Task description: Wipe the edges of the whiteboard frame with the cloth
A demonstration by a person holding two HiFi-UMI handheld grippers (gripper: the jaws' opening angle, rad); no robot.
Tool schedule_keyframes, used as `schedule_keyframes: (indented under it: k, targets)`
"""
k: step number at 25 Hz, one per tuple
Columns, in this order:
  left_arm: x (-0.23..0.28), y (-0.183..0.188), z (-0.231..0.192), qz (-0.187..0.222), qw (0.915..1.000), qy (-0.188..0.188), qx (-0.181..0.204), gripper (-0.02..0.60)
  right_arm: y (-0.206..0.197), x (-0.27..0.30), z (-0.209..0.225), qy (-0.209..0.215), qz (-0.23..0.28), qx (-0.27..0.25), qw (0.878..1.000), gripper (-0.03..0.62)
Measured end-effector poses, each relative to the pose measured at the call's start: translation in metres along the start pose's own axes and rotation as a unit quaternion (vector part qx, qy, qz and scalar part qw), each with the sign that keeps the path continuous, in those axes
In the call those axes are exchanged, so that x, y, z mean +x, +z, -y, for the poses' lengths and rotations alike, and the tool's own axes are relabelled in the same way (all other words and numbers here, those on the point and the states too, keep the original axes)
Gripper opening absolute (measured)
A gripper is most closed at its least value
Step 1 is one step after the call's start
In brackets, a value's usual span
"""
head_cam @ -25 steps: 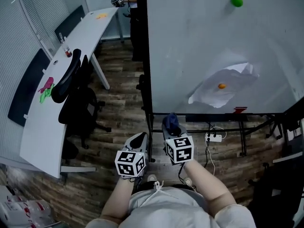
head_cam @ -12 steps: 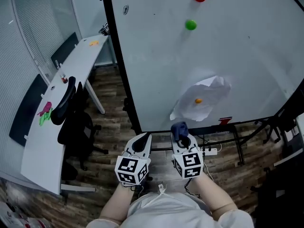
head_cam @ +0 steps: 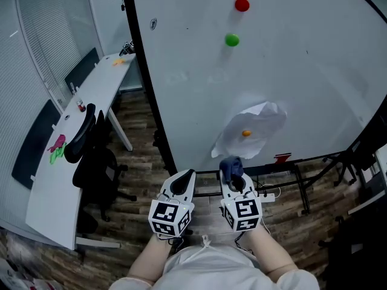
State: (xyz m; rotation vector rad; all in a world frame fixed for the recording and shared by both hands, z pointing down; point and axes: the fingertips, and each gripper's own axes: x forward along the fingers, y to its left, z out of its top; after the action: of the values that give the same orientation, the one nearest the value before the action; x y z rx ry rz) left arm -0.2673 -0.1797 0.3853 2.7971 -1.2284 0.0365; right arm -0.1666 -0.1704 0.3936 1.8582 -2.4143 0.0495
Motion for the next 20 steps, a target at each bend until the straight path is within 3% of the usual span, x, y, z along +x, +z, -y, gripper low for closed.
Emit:
schedule_keyframes:
  k: [20]
  targets:
    - [0.002, -0.009, -0.002, -0.010, 0.9999, 0.004, -0.012, 0.020, -0.009, 0.001, -0.001, 0.007, -0.032, 0.020, 0.999, 0.069]
